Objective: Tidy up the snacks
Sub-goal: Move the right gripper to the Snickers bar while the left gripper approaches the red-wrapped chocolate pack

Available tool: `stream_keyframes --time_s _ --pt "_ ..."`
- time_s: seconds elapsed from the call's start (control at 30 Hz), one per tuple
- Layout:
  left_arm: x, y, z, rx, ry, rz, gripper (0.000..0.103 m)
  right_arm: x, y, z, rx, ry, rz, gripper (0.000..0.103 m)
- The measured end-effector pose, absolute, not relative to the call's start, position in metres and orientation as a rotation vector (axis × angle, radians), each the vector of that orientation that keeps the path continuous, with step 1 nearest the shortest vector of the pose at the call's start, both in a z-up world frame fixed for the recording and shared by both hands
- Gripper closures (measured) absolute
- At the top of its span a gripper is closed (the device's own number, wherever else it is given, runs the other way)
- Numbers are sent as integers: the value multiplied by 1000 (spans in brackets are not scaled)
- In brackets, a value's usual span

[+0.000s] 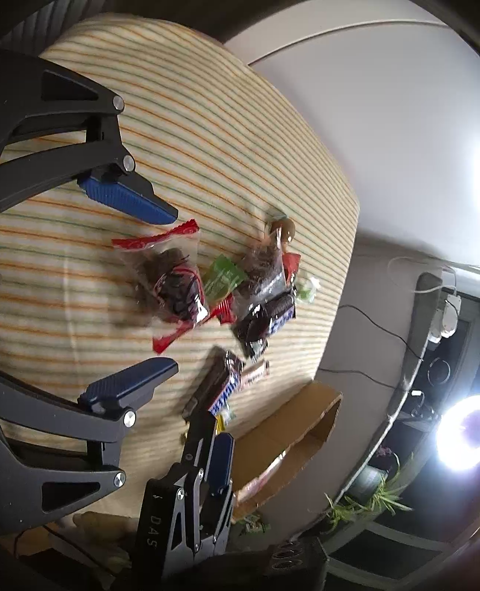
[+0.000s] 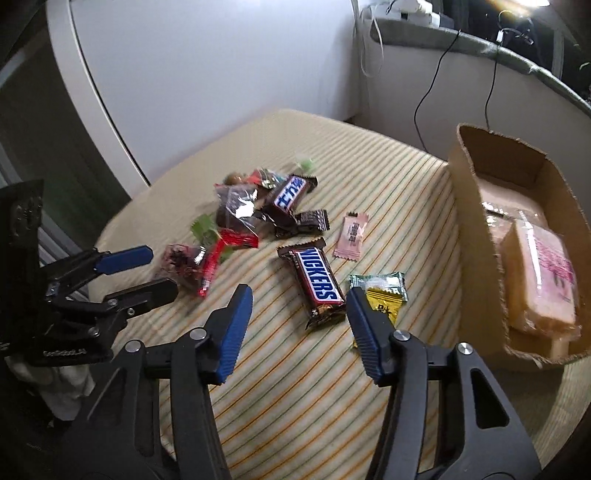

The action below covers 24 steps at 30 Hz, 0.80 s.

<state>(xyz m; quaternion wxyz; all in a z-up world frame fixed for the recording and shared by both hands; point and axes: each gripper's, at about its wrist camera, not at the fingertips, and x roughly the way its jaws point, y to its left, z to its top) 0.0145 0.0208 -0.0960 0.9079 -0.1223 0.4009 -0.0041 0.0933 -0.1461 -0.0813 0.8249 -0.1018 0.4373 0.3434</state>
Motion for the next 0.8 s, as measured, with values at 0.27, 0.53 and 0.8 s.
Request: stream_keyframes --time_s 0.27,0.53,0.8 --pt "26 20 -110 -266 854 -7 28 113 -126 -98 -283 964 714 52" --pt "23 25 -110 -274 848 -11 29 118 -115 -111 -345 984 718 60" --pt "19 24 -108 -277 837 -25 51 116 -116 -112 -364 984 724 73"
